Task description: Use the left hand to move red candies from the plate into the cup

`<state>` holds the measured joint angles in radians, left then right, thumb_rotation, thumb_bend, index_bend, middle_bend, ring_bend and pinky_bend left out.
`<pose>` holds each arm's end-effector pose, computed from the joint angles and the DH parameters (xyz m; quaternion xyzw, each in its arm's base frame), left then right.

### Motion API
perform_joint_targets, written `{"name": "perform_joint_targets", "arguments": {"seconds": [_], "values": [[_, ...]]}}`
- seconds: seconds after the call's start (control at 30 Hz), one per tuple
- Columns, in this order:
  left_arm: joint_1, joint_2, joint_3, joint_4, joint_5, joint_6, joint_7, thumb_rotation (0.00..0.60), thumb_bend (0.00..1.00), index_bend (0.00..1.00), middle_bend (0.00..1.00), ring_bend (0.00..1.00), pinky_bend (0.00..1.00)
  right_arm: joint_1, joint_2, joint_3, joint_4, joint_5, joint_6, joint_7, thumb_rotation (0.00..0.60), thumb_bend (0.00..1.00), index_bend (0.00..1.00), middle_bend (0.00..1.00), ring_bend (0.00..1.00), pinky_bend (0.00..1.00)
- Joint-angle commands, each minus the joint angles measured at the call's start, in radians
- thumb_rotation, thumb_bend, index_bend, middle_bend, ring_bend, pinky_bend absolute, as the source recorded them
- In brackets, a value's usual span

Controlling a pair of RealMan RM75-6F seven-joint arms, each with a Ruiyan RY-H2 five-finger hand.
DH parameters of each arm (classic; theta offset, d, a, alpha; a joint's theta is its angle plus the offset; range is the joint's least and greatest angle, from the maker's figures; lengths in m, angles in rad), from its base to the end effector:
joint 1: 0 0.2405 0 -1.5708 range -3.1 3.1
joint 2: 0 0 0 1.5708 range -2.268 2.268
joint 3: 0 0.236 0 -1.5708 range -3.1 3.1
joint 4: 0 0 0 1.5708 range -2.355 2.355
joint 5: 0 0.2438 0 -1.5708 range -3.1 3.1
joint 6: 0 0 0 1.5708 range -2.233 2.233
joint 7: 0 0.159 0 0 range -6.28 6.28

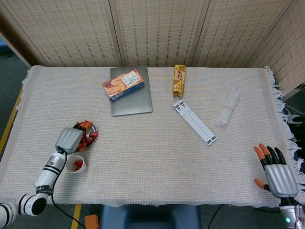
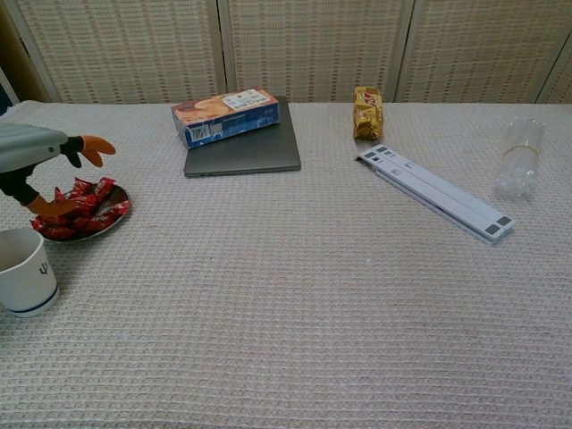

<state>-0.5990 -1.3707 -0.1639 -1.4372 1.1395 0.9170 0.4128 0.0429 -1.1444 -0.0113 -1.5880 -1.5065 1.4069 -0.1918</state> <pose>-0.2263 0.3568 0.0056 -0.7452 -0.3412 -0.2657 0.5077 -0.3253 -0.1676 0.0931 0.6513 -0.3783 0.2801 0.5952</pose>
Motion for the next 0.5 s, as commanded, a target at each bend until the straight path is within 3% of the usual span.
{"name": "perform_joint_targets", "arguments": {"seconds": [0.03, 0.5], "values": [[-0.028, -0.013, 0.011, 0.028, -0.058, -0.026, 0.072, 0.6, 0.39, 0.09, 0.16, 0.21, 1.0, 0.003, 0.002, -0.003, -0.001, -0.001, -0.008, 0.004, 0.6, 0.06, 0.0, 0.0, 0.0, 0.0], [-0.091, -0.019, 0.06, 0.081, -0.245, -0.102, 0.238, 0.6, 0.38, 0.13, 0.13, 0.21, 1.0, 0.008, 0.004, -0.005, -0.004, 0.001, -0.017, 0.004, 0.6, 0.06, 0.0, 0.0, 0.0, 0.0]]}}
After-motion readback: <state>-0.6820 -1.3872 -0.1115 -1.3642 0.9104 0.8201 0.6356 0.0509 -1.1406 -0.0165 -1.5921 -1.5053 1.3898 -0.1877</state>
